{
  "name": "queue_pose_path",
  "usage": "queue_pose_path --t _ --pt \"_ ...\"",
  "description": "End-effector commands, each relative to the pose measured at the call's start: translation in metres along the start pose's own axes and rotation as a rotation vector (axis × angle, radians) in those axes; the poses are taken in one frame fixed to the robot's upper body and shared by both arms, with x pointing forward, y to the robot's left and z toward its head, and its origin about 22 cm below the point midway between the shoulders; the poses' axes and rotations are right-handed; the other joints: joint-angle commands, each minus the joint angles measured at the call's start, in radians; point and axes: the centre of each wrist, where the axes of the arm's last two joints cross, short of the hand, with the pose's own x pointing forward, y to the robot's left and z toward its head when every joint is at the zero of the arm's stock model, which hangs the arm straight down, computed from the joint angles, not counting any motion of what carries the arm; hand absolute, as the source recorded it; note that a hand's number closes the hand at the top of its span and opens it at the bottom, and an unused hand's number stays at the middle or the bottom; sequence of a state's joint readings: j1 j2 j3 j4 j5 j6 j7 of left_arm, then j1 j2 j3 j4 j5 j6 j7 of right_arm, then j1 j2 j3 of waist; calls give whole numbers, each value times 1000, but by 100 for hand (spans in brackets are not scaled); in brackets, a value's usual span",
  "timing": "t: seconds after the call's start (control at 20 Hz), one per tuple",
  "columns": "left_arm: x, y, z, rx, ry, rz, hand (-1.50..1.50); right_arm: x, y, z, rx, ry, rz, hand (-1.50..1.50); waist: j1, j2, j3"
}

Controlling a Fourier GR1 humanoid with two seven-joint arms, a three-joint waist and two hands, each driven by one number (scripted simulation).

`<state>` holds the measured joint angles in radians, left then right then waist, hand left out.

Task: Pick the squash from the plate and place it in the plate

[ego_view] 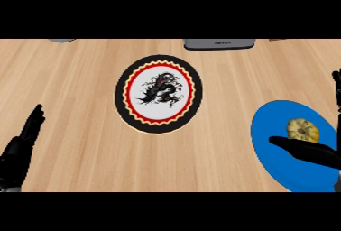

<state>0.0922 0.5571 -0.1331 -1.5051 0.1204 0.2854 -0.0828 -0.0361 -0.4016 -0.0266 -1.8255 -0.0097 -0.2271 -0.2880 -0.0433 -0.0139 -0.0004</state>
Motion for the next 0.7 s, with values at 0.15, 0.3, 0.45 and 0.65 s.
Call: queue_pose_path --t 0.15,0.3,0.45,0.65 --pt "-10 -5 10 -25 -27 -14 0 35 -32 74 91 -7 73 -150 25 10 0" --pt "-15 4 4 -33 -27 -15 0 53 -44 69 190 90 250 -150 21 10 -2" --pt "-8 -2 6 -27 -35 -38 0 63 -66 61 287 176 434 -150 24 11 -3" --pt "-10 -9 -2 -56 -37 -23 0 69 -69 52 340 270 609 -150 37 16 -2"
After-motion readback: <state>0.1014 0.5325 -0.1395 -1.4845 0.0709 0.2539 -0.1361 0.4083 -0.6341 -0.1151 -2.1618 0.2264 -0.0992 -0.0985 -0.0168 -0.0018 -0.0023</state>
